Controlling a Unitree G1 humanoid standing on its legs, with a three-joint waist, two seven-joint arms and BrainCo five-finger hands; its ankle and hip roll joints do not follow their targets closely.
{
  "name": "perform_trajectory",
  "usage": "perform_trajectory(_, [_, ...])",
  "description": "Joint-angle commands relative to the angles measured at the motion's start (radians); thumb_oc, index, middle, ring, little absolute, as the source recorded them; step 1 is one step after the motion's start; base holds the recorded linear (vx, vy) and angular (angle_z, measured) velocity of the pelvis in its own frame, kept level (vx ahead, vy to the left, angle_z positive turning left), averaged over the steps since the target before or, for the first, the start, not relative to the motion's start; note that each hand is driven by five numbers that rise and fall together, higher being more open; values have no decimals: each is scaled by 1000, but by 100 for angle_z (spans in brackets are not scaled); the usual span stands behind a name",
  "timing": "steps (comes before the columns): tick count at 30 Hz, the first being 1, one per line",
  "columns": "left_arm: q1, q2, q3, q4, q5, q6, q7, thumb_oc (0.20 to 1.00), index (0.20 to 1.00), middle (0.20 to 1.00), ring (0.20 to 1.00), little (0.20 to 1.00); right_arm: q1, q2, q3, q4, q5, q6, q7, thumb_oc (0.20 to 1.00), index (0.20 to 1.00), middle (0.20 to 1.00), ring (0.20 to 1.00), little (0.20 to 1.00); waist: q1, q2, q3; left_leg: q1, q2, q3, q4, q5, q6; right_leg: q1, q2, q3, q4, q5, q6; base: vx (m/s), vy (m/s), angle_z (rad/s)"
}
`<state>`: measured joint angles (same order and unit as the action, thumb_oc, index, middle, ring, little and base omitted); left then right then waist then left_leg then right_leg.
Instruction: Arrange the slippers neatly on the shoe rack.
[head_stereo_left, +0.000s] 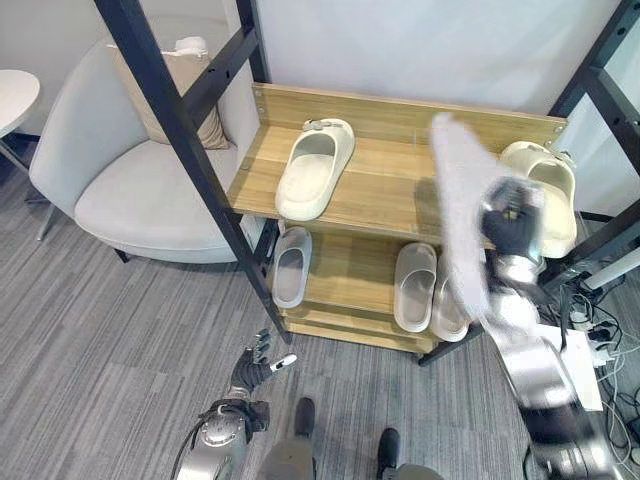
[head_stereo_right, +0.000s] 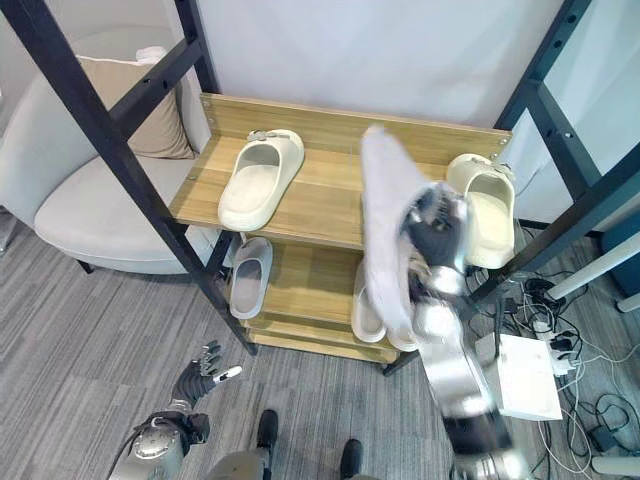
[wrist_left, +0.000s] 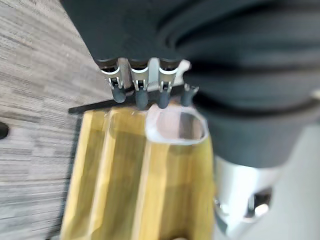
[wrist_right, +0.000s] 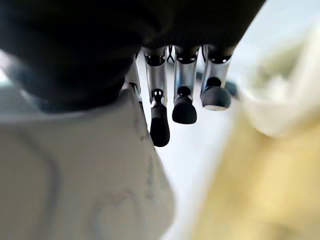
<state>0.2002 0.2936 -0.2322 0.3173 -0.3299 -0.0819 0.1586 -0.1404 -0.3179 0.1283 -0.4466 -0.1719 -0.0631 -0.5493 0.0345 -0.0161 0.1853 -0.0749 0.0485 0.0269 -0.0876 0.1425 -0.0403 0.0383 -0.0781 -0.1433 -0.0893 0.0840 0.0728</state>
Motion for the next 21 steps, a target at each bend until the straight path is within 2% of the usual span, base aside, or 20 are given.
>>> perform_trajectory(1, [-26, 23, -40, -26, 36, -26, -11, 1000, 1000, 1000, 1000, 1000, -83, -14, 21, 65, 262, -169, 144, 200, 200, 200, 200, 200, 26, -8, -17, 105, -17, -7, 5, -159, 13, 60, -11, 33, 4, -162, 35, -20, -15, -20])
perform_trajectory(2, [-19, 23, -39, -25, 33, -23, -15, 1000, 1000, 1000, 1000, 1000, -59, -12, 43, 46, 317, -179, 185, 200, 200, 200, 200, 200, 24, -9, -17, 106, -16, -5, 3, -158, 12, 60, -11, 31, 4, -162, 36, -10, -8, -14])
perform_trajectory(3, [-18, 23, -39, -26, 33, -23, -15, 1000, 1000, 1000, 1000, 1000, -57, -12, 42, 45, 319, -179, 187, 200, 200, 200, 200, 200, 24, -9, -18, 107, -16, -5, 3, -158, 12, 60, -11, 31, 3, -162, 36, -31, -15, -8])
perform_trajectory(4, [-13, 29, -32, -31, 36, -25, -17, 1000, 1000, 1000, 1000, 1000, -23, -18, 113, 6, 441, -206, 285, 200, 200, 200, 200, 200, 21, -9, -16, 105, -12, 0, 2, -154, 8, 57, -10, 31, 6, -162, 37, -35, -12, 0])
perform_trajectory(8, [-42, 41, -28, -32, 44, -43, -4, 1000, 1000, 1000, 1000, 1000, -5, -24, 245, 8, 571, -204, 421, 200, 200, 200, 200, 200, 21, -10, -9, 102, -8, 0, 0, -150, 2, 52, -11, 26, 17, -164, 37, -38, -13, 4])
perform_trajectory(10, [-83, 36, -23, -25, 36, -64, 18, 1000, 1000, 1000, 1000, 1000, -30, -33, 320, 67, 551, -183, 460, 200, 200, 200, 200, 200, 23, -11, 1, 97, -6, -5, 0, -148, -1, 42, -12, 16, 40, -172, 34, -76, -17, 9])
perform_trajectory(11, [-108, 29, -26, -23, 31, -77, 34, 1000, 1000, 1000, 1000, 1000, -45, -44, 346, 111, 477, -170, 456, 200, 200, 200, 200, 200, 29, -9, 21, 89, -4, -12, 3, -146, -1, 25, -13, 9, 65, -180, 34, -93, -15, 7])
perform_trajectory(12, [-109, 29, -25, -23, 31, -77, 35, 1000, 1000, 1000, 1000, 1000, -46, -43, 347, 113, 476, -171, 455, 200, 200, 200, 200, 200, 28, -9, 22, 89, -4, -12, 4, -146, -1, 24, -13, 8, 66, -181, 34, -181, -18, 7])
perform_trajectory(14, [-147, 26, -33, -28, 26, -96, 70, 1000, 1000, 1000, 1000, 1000, -78, -58, 354, 186, 302, -152, 396, 200, 200, 200, 200, 200, 38, -2, 68, 56, 0, -28, 17, -137, 2, -33, -17, -5, 133, -193, 31, -206, -9, 16])
perform_trajectory(16, [-183, 26, -44, -37, 18, -109, 107, 1000, 1000, 1000, 1000, 1000, -112, -64, 338, 247, 116, -125, 295, 200, 200, 200, 200, 200, 43, 6, 112, -2, 3, -43, 56, -133, 7, -104, -25, -11, 206, -206, 28, -253, 2, 16])
perform_trajectory(21, [-290, 27, -92, -77, 31, -170, 194, 1000, 1000, 1000, 1000, 1000, -292, -70, 295, 437, -285, -64, -25, 200, 200, 200, 200, 200, 69, 32, 182, -243, -27, -91, 253, -140, 8, -298, -58, -30, 389, -231, 21, -239, 6, 15])
